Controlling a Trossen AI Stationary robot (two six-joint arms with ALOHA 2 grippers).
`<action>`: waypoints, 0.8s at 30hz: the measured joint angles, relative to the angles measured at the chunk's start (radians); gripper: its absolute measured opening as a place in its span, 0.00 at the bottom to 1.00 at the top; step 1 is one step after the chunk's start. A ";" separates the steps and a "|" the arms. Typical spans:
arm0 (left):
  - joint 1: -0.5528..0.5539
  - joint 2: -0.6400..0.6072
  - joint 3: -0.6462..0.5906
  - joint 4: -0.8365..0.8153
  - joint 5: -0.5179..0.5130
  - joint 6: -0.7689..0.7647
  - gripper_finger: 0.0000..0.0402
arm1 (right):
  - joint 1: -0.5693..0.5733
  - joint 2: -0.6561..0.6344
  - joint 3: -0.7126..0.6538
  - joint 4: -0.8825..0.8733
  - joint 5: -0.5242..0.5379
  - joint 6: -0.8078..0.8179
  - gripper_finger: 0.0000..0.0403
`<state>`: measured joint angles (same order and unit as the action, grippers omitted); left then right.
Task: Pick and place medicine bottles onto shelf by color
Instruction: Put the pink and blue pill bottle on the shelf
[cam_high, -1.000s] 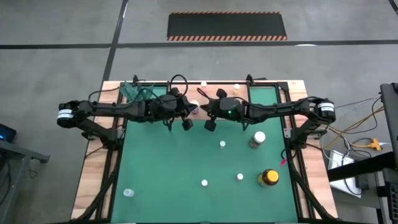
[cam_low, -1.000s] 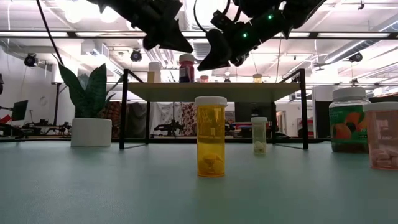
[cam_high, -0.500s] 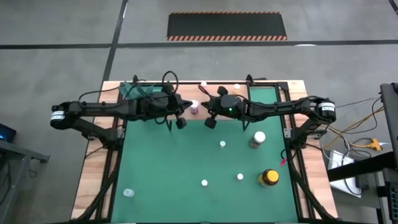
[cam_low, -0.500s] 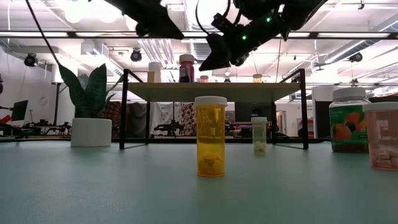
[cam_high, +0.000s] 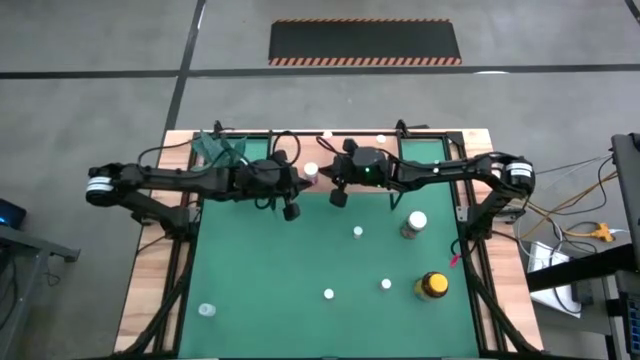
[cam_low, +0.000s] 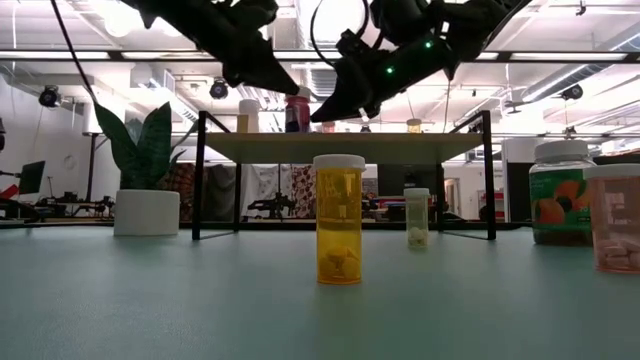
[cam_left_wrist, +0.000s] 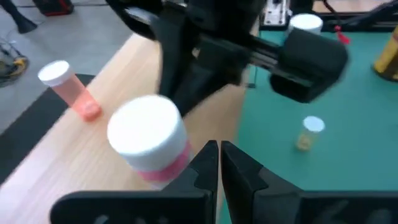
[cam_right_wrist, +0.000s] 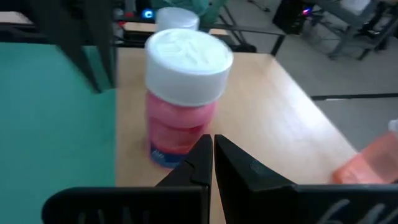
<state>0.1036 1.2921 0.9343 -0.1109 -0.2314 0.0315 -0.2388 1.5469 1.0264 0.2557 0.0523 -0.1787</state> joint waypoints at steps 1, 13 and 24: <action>0.000 0.004 0.001 0.002 -0.016 0.000 0.00 | 0.001 -0.004 0.000 -0.010 -0.008 0.002 0.02; -0.005 0.009 -0.002 -0.012 -0.061 -0.026 0.00 | 0.025 -0.067 0.000 -0.126 0.028 -0.023 0.02; 0.000 0.033 -0.004 -0.012 -0.061 -0.026 0.00 | -0.021 -0.023 0.000 0.034 0.048 -0.070 0.02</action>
<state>0.1032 1.3254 0.9306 -0.1228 -0.2928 0.0051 -0.2601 1.5234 1.0264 0.2899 0.0998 -0.2484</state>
